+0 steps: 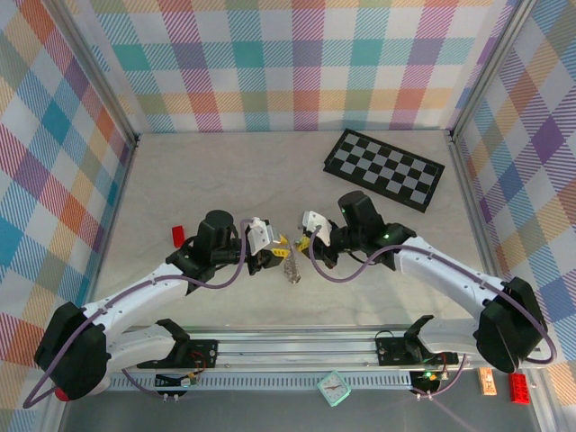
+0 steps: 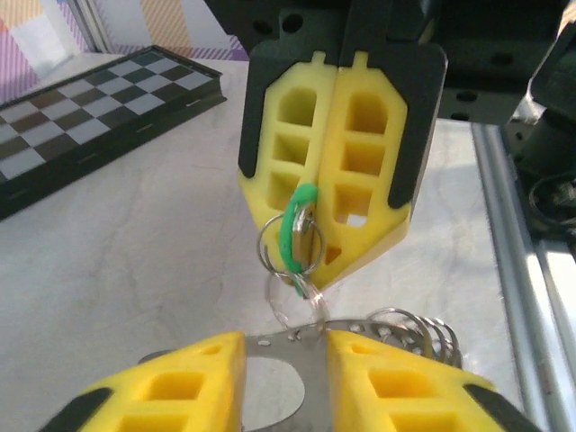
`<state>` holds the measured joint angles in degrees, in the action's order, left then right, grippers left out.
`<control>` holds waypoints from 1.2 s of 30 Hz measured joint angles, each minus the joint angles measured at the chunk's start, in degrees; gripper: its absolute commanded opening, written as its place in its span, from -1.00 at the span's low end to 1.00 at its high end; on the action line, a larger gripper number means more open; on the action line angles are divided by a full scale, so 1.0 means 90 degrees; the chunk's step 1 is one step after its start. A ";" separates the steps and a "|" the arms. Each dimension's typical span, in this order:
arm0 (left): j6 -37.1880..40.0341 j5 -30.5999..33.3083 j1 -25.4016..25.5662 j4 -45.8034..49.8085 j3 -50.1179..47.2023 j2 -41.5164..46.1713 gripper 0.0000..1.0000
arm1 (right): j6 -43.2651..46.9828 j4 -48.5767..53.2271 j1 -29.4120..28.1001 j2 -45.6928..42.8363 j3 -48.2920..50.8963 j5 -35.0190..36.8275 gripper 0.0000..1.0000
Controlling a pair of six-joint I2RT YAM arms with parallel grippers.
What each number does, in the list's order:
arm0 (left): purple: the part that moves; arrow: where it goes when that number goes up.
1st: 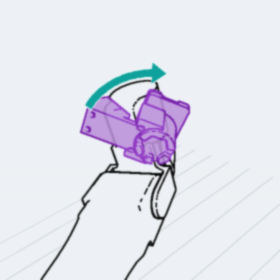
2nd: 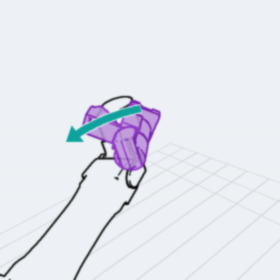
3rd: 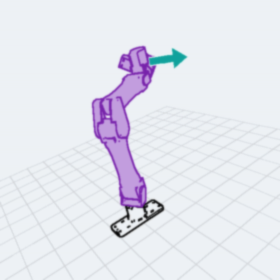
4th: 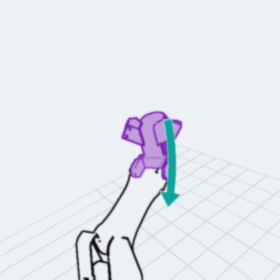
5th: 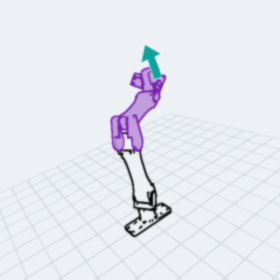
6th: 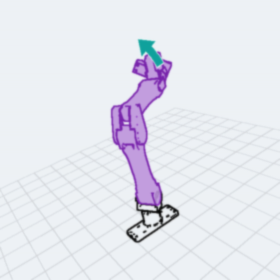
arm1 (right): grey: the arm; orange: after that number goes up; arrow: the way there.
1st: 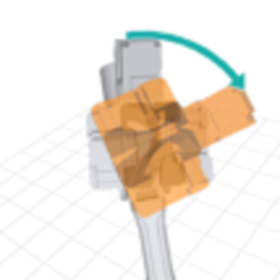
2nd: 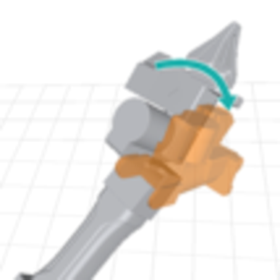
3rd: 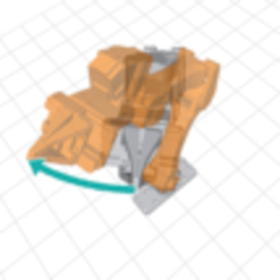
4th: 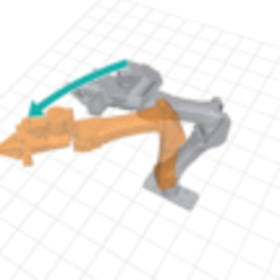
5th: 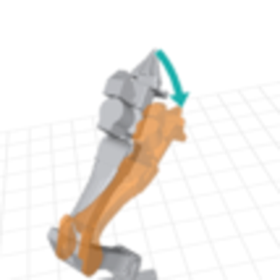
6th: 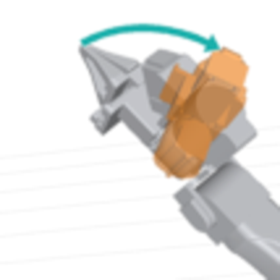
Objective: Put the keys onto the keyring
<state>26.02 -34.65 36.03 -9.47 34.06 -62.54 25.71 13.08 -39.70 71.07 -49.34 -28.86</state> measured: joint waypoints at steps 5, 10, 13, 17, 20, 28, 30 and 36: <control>-0.0277 0.0376 -0.0002 -0.0381 -0.0214 0.0211 -0.09 | 0.0090 0.0257 0.0000 -0.0034 -0.0117 0.0199 -1.00; -0.0879 0.1445 -0.0066 -0.1122 -0.0726 0.0750 0.07 | 0.0134 0.0534 0.0000 0.0012 -0.0437 0.0255 -1.00; -0.1294 0.2506 -0.0170 -0.1341 -0.0935 0.1117 0.12 | 0.0151 0.0510 -0.0022 0.0199 -0.0760 0.0228 -1.00; -0.1829 0.4034 -0.0408 -0.1302 -0.0979 0.1649 0.22 | 0.0141 0.0362 -0.0185 0.0712 -0.1231 0.0100 -1.00; -0.2254 0.5010 -0.0641 -0.1222 -0.0979 0.2067 0.34 | 0.0046 0.0029 -0.0359 0.1256 -0.1615 -0.0022 -1.00; -0.3021 0.6523 -0.1008 -0.0236 -0.0794 0.2421 0.51 | -0.0435 -0.1287 -0.0471 0.2985 -0.2705 -0.0124 -1.00; -0.3135 0.6647 -0.1054 -0.0090 -0.0770 0.2421 0.53 | -0.0478 -0.1362 -0.0420 0.3266 -0.2764 -0.0124 -1.00; -0.3325 0.6756 -0.1110 0.0100 -0.0767 0.2312 0.57 | -0.0253 -0.0869 -0.0041 0.3682 -0.2708 0.0051 -1.00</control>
<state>-3.90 26.15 26.04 -8.58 27.16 -41.74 23.44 5.26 -40.07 104.20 -73.71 -28.40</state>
